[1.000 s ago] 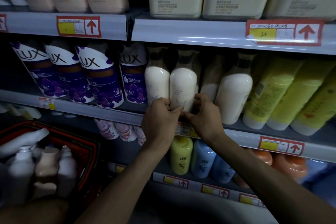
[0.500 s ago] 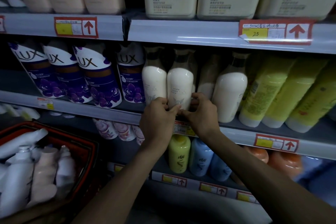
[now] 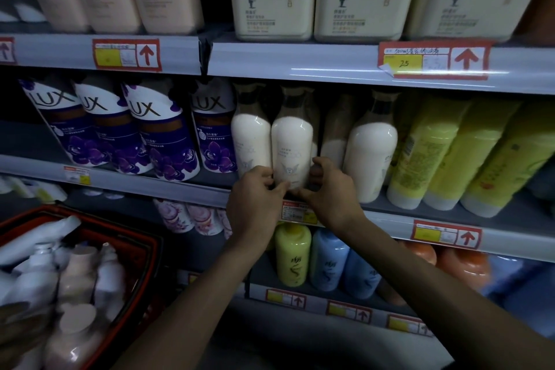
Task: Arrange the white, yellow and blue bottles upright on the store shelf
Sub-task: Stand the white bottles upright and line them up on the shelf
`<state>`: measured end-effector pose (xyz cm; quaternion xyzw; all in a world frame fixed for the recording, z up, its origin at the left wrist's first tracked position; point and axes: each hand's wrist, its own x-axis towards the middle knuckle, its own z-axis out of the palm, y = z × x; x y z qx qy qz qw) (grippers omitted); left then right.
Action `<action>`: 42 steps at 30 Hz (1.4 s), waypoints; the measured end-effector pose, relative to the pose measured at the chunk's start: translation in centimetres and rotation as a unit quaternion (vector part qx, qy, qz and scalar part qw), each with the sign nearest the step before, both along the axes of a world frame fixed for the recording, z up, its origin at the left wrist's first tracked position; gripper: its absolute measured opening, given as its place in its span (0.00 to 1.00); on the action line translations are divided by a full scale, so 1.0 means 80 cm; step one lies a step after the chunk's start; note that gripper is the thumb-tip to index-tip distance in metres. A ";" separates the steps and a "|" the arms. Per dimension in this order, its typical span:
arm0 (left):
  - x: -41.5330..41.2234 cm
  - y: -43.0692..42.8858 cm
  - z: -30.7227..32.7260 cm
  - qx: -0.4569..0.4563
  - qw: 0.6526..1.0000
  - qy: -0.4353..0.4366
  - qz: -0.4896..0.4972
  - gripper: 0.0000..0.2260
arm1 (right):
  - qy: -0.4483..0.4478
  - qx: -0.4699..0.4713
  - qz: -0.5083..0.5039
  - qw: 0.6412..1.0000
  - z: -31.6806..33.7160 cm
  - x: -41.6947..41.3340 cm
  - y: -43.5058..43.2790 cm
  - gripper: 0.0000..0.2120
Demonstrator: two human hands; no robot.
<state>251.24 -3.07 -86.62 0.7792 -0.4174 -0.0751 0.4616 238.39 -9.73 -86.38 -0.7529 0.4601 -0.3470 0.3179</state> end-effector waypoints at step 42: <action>-0.105 -0.046 0.007 -0.108 0.945 0.134 -0.277 0.37 | 0.037 -0.046 -0.092 0.994 0.022 -0.131 0.012 0.33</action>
